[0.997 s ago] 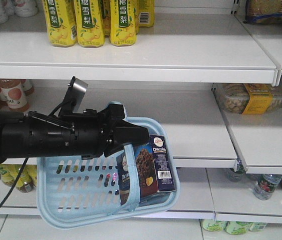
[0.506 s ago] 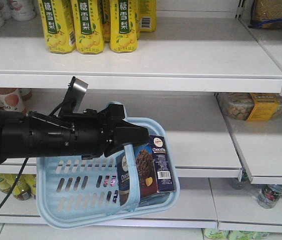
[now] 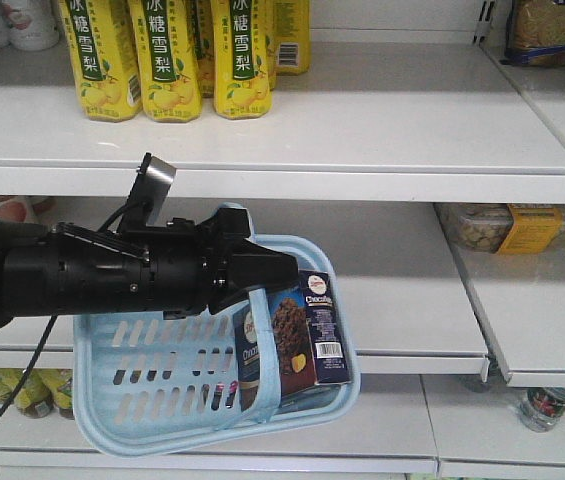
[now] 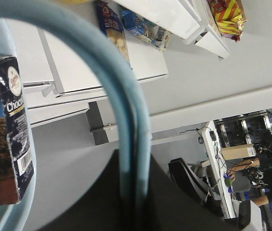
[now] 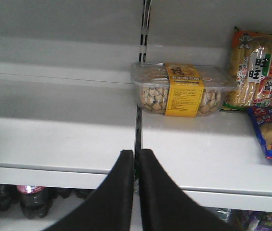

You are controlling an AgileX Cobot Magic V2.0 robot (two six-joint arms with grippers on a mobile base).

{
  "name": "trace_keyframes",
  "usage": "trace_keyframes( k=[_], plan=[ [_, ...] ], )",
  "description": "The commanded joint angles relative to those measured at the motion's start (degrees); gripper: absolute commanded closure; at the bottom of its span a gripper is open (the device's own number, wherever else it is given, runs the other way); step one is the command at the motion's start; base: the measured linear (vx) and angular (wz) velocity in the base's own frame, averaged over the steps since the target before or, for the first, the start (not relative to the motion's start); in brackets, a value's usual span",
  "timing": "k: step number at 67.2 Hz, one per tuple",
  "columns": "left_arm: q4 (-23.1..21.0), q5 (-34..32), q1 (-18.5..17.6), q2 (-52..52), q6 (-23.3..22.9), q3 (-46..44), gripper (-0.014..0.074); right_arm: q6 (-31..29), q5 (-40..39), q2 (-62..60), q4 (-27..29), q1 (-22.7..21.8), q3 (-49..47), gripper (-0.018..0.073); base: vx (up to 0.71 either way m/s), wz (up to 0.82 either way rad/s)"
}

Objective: Left arm holds basket, right arm returns cookies
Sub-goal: 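Drive up to the snack shelf holding the basket in the left gripper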

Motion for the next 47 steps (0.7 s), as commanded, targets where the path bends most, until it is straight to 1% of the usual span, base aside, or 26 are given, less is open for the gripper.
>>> trace_keyframes(
  k=[1, 47],
  plan=[
    [-5.85, 2.88, -0.29, -2.60, 0.82, -1.68, 0.0600, -0.31, -4.13, -0.34, -0.36, -0.20, 0.64, 0.0556, 0.06, -0.01],
    [-5.85, 2.88, -0.29, -2.60, 0.82, -1.68, 0.0600, -0.31, -4.13, -0.34, -0.36, -0.20, 0.64, 0.0556, 0.05, 0.00]
  ],
)
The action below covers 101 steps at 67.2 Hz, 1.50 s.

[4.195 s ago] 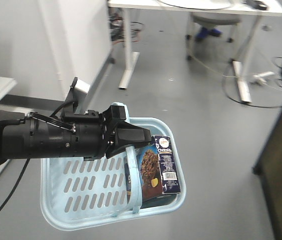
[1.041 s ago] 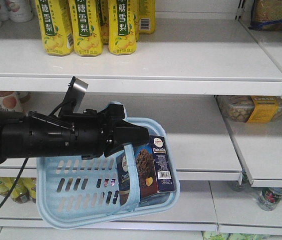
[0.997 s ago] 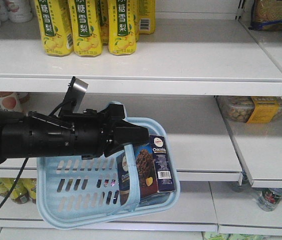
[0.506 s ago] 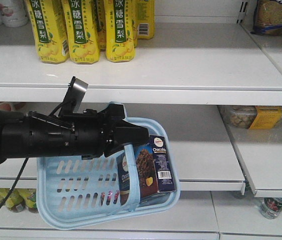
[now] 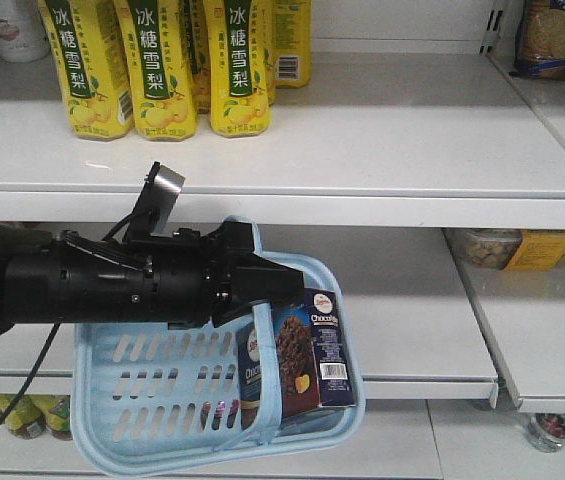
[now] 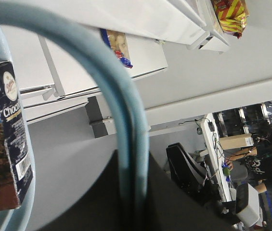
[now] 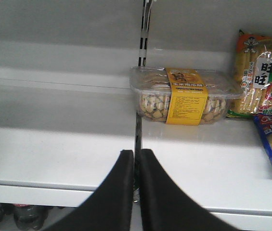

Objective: Left arm holds basket, right arm returns cookies

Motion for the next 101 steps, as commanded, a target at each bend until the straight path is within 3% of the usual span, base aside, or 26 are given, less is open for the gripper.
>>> trace_keyframes(
  k=[1, 93, 101],
  plan=[
    [-6.92, 0.90, -0.10, -2.60, 0.92, -2.12, 0.0600, -0.31, -4.13, -0.34, -0.36, -0.20, 0.64, 0.0556, 0.03, 0.01],
    [-6.92, 0.90, -0.10, -2.60, 0.92, -2.12, 0.0600, -0.77, -3.79, -0.34, -1.86, -0.20, 0.64, 0.0556, 0.00, 0.00],
    [-6.92, 0.90, -0.10, -2.60, 0.92, -2.12, 0.0600, -2.80, -7.07, -0.34, -6.25, -0.20, 0.58, 0.0556, 0.00, 0.00]
  ],
)
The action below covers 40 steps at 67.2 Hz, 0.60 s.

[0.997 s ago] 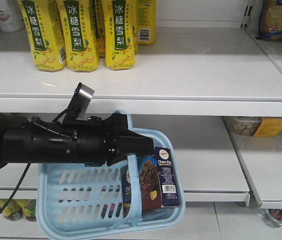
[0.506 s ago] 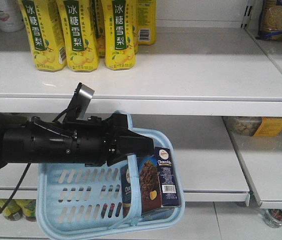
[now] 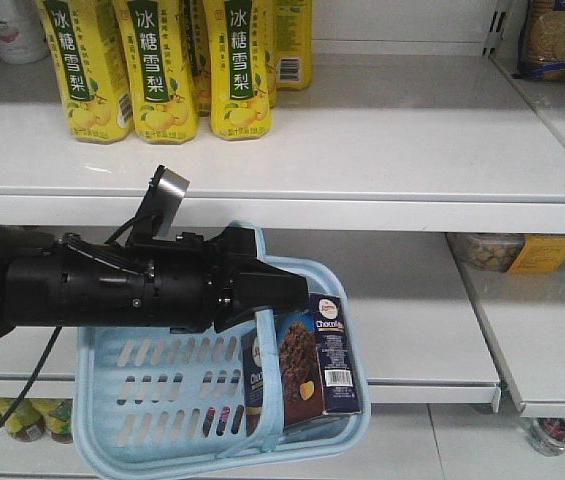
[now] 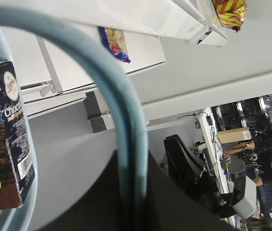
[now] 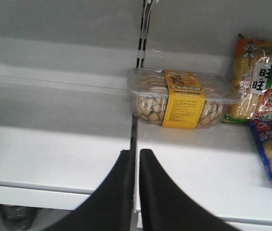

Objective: Left arm holds basket, right arm returns cookies

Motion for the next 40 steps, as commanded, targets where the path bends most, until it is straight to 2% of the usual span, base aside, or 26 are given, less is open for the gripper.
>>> trace_keyframes(
  k=[1, 5, 14, 21, 28, 40],
  plan=[
    [-7.36, 0.09, 0.22, -2.60, 1.11, -2.23, 0.0600, -1.88, -7.33, -0.34, -3.74, -0.20, 0.58, 0.0556, 0.00, 0.00],
    [-7.36, 0.09, 0.22, -2.60, 1.11, -2.23, 0.0600, -1.76, -10.10, -0.34, -3.62, -0.20, 0.58, 0.0556, 0.00, 0.00],
    [-7.36, 0.09, 0.22, -2.60, 1.11, -2.23, 0.0600, -1.46, -23.12, -0.34, -1.93, -0.20, 0.53, 0.0556, 0.00, 0.00],
    [-7.36, 0.09, 0.22, -2.60, 1.11, -2.23, 0.0600, 2.75, -30.86, -0.04, 1.11, -0.20, -0.36, 0.0556, 0.00, 0.00],
    [-7.36, 0.09, 0.22, -2.60, 1.11, -2.23, 0.0600, 7.53, -29.74, 2.28, 3.44, -0.20, -4.16, 0.0556, 0.00, 0.00],
    [-7.36, 0.09, 0.22, -2.60, 1.11, -2.23, 0.0600, 7.65, -21.31, 10.56, 3.39, -0.20, -13.71, 0.0556, 0.00, 0.00]
  ],
)
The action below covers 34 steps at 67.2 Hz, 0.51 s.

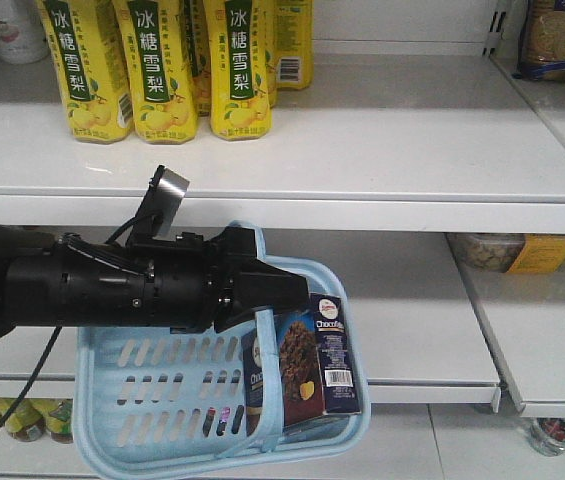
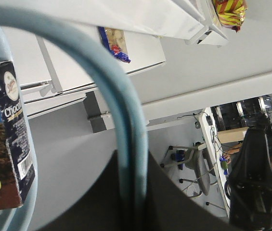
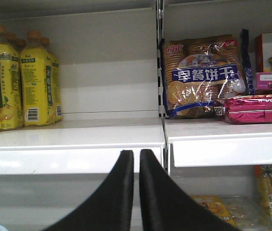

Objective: Left arm holds basket, right arm returns cookies

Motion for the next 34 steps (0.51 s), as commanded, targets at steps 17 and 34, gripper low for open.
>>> trace_keyframes(
  k=[17, 34],
  plan=[
    [-7.36, 0.09, 0.22, -2.60, 1.11, -2.23, 0.0600, 0.26, 12.04, 16.89, 0.72, -0.20, -15.12, 0.0556, 0.00, 0.00],
    [-7.36, 0.09, 0.22, -2.60, 1.11, -2.23, 0.0600, 0.30, 8.86, 19.50, 1.98, -0.20, -15.11, 0.0556, 0.00, 0.00]
  ],
)
